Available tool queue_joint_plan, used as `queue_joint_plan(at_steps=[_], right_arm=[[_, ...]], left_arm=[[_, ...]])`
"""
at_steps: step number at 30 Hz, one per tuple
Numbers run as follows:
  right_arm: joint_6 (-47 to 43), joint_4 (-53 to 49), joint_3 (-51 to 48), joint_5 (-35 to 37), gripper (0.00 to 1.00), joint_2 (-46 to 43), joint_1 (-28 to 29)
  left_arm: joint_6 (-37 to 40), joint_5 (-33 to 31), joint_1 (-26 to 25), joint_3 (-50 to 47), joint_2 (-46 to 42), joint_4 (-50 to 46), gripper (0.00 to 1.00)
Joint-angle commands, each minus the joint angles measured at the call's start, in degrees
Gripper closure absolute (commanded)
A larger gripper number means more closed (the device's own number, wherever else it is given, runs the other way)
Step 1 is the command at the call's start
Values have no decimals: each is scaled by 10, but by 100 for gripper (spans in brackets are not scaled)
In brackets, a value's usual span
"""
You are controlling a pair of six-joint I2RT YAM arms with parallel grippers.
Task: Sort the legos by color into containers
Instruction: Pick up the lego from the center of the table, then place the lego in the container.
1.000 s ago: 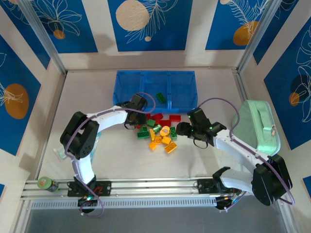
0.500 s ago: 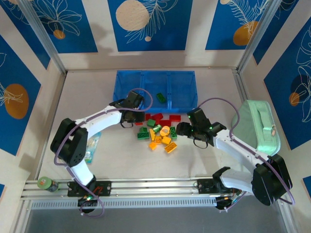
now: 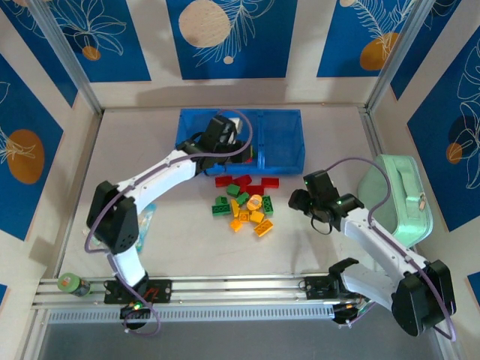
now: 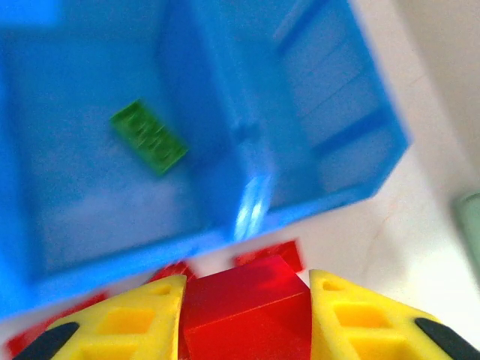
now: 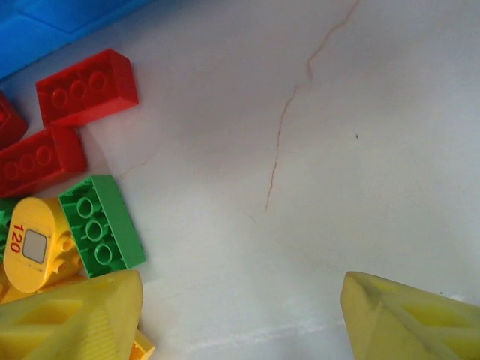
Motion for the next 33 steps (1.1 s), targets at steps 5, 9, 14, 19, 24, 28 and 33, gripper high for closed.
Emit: queue_joint_plan(at_steps=[5,9,14,19,24,28,33], right_arm=[[-7,-1,-20,-36,29,-28,-2],[-11,0,-21,-44,29,-34,-2],[-12,3,-24,-46,29,-42,-2],[-14,7,-22,-55,29,-42,0],[-16,7,-20,-59,28,-43,6],[-18,5,-17,-57,26,-42,12],[-22,5,-11,-57,26,-39,15]], left_arm=[[11,74,-13,151,137,85,65],[19,81,-21,230,194,79,65],[32,76,-25,303,246,70,65],[51,63,-27,379,295,43,58],[79,46,-27,456,324,4,25],[106,35,-34,449,291,-4,11],[127,29,-41,359,204,19,10]])
